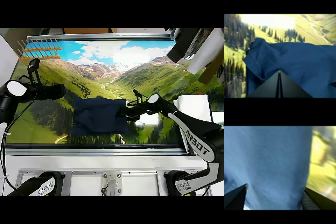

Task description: Fold the clothes and pants, and hang the long-sleeved shirts on hangers.

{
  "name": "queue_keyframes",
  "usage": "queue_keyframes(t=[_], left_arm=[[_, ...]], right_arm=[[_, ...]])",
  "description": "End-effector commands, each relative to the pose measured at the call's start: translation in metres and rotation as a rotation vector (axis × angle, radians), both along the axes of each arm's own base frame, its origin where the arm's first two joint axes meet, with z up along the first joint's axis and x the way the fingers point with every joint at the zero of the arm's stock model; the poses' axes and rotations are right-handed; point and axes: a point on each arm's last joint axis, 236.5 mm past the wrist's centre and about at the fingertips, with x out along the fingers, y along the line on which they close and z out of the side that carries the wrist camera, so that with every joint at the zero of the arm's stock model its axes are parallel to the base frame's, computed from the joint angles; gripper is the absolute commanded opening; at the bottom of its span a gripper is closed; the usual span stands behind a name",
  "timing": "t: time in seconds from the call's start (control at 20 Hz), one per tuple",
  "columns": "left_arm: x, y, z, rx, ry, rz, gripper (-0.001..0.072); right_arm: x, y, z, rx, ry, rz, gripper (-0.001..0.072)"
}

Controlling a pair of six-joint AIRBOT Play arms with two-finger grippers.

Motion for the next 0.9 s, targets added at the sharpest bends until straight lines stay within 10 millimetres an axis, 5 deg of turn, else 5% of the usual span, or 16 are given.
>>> queue_keyframes(t=[0.0,0.1,0.25,0.35,0.45,0.6,0.85], left_arm=[[0.000,0.000,0.000,-0.001,-0.001,0.002,0.0009],[0.000,0.000,0.000,-0.001,0.000,0.002,0.0009],[-0.002,-0.001,-0.001,-0.001,0.006,-0.001,0.0009],[-0.003,-0.001,-0.001,-0.002,0.009,-0.003,0.0009],[-0.002,-0.001,-0.001,-0.002,0.009,-0.003,0.0009],[-0.002,-0.001,-0.001,-0.001,0.008,-0.003,0.0009],[-0.002,-0.001,-0.001,-0.002,0.009,-0.003,0.0009]], right_arm=[[0.001,0.037,-0.001,0.052,0.000,0.028,0.0512],[0.002,0.050,0.002,0.056,-0.047,0.077,0.0052],[0.015,0.046,0.018,0.042,-0.140,0.120,0.0017],[0.043,0.014,0.045,-0.011,-0.207,0.061,0.0017],[0.076,-0.049,0.083,-0.105,-0.284,-0.037,0.0017],[0.098,-0.160,0.143,-0.251,-0.363,-0.198,0.0017],[0.090,-0.320,0.230,-0.356,-0.500,-0.538,0.0017]])
